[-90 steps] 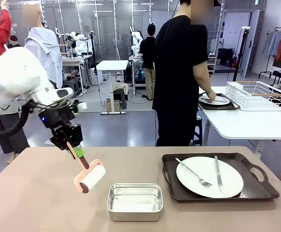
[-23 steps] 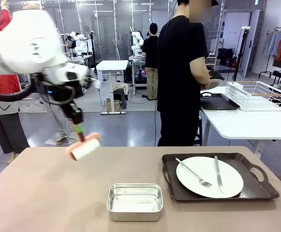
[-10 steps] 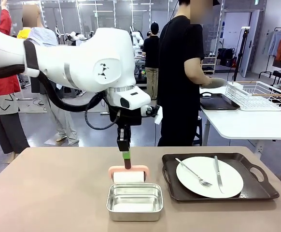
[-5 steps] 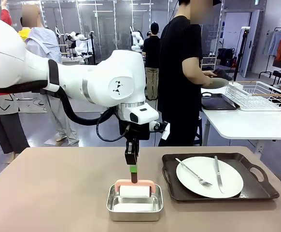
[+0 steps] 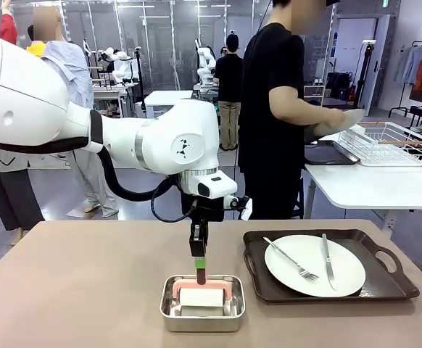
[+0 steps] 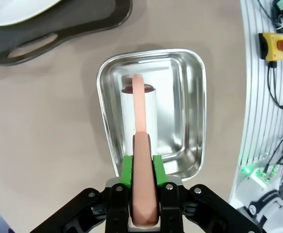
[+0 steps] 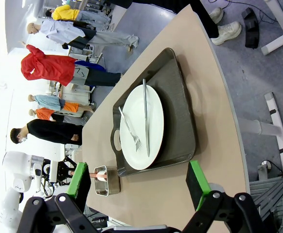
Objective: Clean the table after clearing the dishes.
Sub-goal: Place the Lint Roller back on top of the Airtight Container.
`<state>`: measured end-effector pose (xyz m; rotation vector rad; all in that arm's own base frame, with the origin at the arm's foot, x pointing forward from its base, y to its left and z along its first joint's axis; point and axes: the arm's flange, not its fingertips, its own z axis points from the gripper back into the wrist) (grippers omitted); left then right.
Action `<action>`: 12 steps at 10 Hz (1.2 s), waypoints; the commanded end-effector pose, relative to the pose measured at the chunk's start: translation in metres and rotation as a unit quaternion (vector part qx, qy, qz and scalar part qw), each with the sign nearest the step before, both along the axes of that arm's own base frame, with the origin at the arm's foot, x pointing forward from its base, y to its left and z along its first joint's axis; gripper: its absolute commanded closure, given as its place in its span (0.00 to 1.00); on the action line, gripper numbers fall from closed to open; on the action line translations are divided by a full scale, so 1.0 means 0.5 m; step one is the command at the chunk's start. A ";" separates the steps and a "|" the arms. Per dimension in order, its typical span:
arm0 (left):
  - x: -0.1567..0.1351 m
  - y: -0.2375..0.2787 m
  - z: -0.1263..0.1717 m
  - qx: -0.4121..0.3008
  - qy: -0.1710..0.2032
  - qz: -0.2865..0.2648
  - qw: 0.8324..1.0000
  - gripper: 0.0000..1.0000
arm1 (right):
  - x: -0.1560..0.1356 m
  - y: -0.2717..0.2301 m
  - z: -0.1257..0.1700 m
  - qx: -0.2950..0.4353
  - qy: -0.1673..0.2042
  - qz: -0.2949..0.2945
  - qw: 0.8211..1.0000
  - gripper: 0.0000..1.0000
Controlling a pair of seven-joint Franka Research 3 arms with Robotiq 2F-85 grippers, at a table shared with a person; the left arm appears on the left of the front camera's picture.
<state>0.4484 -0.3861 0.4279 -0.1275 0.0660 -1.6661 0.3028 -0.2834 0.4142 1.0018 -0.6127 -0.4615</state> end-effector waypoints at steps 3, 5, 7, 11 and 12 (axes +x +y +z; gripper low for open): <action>0.041 0.004 -0.033 0.009 0.005 0.011 1.000 0.79 | -0.010 0.002 0.001 -0.004 -0.002 0.005 1.000 0.00; 0.051 0.003 -0.054 0.011 0.018 0.009 1.000 0.79 | -0.010 0.002 0.001 -0.004 -0.002 0.005 1.000 0.00; 0.049 0.008 -0.038 0.004 0.011 0.012 1.000 0.42 | -0.010 0.002 0.001 -0.004 -0.002 0.005 1.000 0.00; 0.048 0.020 0.006 -0.005 -0.012 0.014 1.000 0.00 | -0.010 0.002 0.001 -0.004 -0.002 0.005 1.000 0.00; 0.049 0.024 0.017 -0.006 -0.018 0.016 1.000 0.01 | -0.010 0.002 0.001 -0.004 -0.002 0.005 1.000 0.00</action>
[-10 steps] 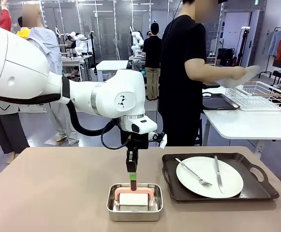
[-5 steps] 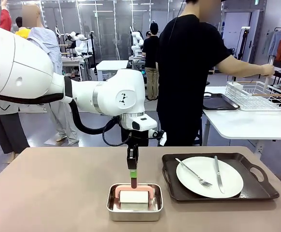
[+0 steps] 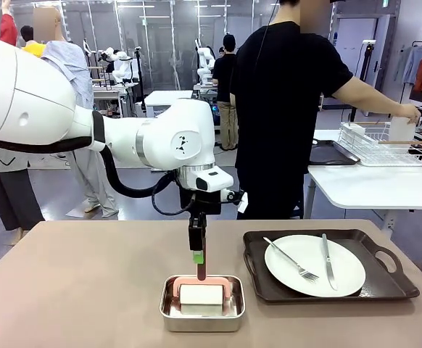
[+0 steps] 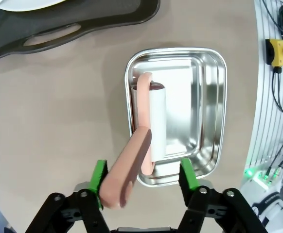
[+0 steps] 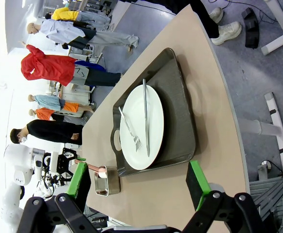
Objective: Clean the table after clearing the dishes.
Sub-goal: Place the Lint Roller back on top of the Airtight Container.
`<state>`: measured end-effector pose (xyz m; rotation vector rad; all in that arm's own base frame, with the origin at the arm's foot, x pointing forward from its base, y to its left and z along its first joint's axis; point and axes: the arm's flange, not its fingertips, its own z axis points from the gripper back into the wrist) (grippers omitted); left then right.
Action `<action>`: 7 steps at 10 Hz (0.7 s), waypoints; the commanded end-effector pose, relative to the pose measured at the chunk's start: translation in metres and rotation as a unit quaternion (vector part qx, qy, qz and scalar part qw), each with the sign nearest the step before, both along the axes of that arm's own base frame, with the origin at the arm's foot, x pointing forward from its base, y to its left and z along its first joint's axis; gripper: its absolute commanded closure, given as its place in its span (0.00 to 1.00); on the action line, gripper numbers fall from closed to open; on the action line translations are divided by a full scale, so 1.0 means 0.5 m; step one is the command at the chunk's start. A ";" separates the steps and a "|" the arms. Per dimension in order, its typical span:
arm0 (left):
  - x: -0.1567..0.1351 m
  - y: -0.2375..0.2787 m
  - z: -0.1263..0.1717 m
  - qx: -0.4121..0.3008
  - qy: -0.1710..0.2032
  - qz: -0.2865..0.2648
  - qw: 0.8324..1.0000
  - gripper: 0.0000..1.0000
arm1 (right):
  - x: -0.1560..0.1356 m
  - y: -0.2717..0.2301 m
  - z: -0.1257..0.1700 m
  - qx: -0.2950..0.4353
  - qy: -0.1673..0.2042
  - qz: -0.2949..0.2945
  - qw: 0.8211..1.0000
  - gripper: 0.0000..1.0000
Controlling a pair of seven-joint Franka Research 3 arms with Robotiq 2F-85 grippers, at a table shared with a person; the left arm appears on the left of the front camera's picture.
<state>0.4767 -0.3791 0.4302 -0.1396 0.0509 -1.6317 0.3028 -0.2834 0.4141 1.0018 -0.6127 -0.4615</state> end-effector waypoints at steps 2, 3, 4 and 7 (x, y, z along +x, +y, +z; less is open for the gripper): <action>-0.009 0.017 0.027 -0.006 -0.027 0.000 1.000 0.00 | -0.010 0.002 0.001 -0.005 -0.002 0.005 1.000 0.00; -0.010 0.021 0.029 -0.007 -0.029 0.002 1.000 0.00 | -0.010 0.002 0.001 -0.005 -0.002 0.005 1.000 0.00; -0.012 0.025 0.030 -0.011 -0.032 0.005 0.999 0.00 | -0.010 0.002 0.001 -0.005 -0.002 0.005 1.000 0.00; 0.001 0.010 0.037 -0.007 -0.017 0.005 1.000 0.00 | -0.010 0.002 0.001 -0.005 -0.002 0.005 1.000 0.00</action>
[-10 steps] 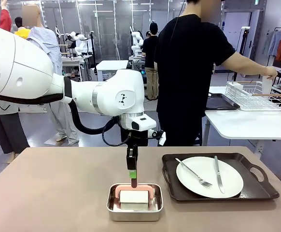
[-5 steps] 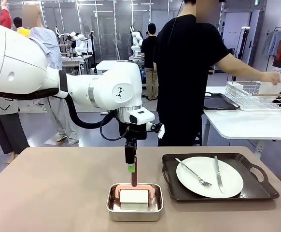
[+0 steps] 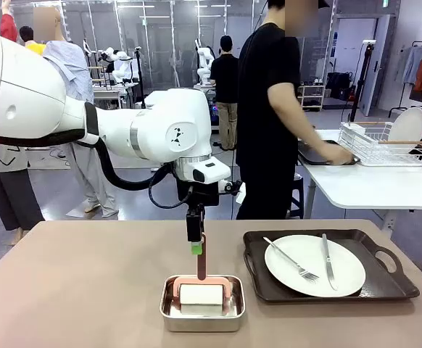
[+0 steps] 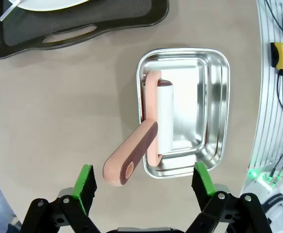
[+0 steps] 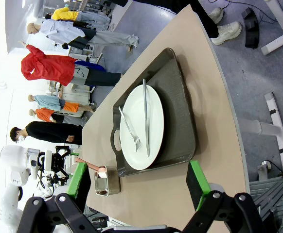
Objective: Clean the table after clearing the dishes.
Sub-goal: Place the Lint Roller back on top of the Airtight Container, then when the right (or left) Handle tray is removed, use the right hand (or left hand) to clean the right (or left) side of the table with the Lint Roller.
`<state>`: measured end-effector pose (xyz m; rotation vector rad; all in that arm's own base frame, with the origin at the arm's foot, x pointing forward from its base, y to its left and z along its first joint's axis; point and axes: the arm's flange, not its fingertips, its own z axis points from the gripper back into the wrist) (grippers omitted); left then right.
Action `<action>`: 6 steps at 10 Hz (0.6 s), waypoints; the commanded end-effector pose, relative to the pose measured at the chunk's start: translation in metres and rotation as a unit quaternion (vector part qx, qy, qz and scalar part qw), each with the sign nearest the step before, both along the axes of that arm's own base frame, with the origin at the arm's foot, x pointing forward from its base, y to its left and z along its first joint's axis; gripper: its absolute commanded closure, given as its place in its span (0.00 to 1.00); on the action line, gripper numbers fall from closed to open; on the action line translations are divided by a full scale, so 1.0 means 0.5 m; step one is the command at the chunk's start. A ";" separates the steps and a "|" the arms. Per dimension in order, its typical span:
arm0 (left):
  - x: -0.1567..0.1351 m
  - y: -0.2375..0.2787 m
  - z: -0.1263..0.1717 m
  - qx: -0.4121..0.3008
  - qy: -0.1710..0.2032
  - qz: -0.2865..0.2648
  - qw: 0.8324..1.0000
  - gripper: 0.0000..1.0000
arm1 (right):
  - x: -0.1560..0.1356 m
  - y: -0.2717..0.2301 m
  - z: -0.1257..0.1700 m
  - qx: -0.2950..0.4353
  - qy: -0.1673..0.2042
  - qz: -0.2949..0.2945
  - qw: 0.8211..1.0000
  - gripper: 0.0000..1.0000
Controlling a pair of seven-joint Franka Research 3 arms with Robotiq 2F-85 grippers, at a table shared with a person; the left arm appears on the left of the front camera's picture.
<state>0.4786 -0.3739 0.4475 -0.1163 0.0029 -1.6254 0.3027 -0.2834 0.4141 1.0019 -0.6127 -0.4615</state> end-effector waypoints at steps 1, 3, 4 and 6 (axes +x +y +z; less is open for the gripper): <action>-0.003 0.000 0.002 0.001 0.005 0.000 1.000 0.00 | -0.010 0.002 0.001 -0.005 -0.002 0.005 1.000 0.00; -0.003 0.000 0.002 0.001 0.005 0.000 1.000 0.00 | -0.010 0.002 0.001 -0.005 -0.002 0.005 1.000 0.00; -0.003 0.000 0.002 0.001 0.005 0.000 1.000 0.00 | -0.010 0.002 0.001 -0.005 -0.002 0.005 1.000 0.00; -0.003 0.000 0.002 0.001 0.005 0.000 1.000 0.00 | -0.010 0.002 0.001 -0.005 -0.002 0.005 1.000 0.00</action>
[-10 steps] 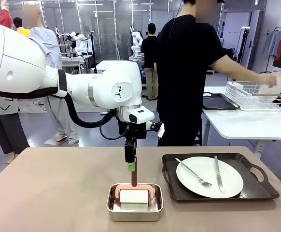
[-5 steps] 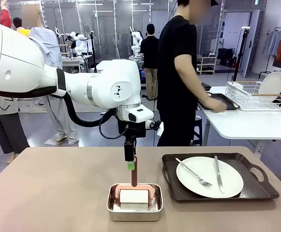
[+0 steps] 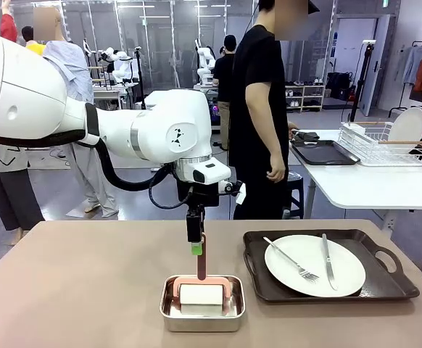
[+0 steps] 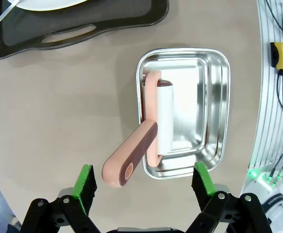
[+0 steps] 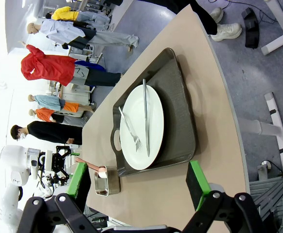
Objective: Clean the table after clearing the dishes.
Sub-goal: When the right (or left) Handle tray is removed, use the right hand (or left hand) to clean the right (or left) side of the table with the Lint Roller.
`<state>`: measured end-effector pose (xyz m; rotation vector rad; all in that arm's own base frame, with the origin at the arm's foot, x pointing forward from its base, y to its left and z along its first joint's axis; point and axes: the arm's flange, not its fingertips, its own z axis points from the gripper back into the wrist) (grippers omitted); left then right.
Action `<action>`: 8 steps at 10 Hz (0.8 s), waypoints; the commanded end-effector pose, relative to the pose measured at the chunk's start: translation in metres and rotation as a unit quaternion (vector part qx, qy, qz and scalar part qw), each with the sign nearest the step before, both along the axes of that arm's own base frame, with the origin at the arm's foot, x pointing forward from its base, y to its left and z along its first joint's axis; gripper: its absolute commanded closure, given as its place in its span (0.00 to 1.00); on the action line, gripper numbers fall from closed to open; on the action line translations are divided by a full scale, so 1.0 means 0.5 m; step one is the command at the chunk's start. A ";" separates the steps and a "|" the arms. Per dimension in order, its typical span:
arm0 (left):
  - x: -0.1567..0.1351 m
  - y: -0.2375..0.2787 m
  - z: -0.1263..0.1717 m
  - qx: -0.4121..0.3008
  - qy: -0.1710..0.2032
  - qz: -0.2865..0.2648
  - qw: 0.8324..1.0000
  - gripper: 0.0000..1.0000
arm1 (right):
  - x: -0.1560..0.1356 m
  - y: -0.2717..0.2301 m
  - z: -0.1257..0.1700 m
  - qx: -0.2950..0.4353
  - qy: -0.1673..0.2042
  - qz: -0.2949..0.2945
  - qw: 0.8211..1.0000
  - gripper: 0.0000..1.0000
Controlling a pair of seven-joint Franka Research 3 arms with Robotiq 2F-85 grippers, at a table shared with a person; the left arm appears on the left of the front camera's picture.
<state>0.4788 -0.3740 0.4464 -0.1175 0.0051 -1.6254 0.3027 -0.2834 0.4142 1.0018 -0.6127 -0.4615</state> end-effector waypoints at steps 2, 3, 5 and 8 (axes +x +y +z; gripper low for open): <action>0.021 0.089 0.063 -0.095 -0.005 0.084 0.992 0.00 | -0.010 0.002 0.001 -0.005 -0.002 0.005 1.000 0.00; 0.027 0.179 0.111 -0.171 0.004 0.161 0.972 0.00 | -0.010 0.002 0.001 -0.005 -0.002 0.005 1.000 0.00; 0.000 0.365 0.159 -0.247 0.012 0.279 0.928 0.00 | -0.010 0.002 0.001 -0.005 -0.002 0.005 1.000 0.00; -0.124 0.698 0.158 -0.384 0.021 0.440 0.811 0.00 | -0.010 0.002 0.001 -0.005 -0.002 0.005 1.000 0.00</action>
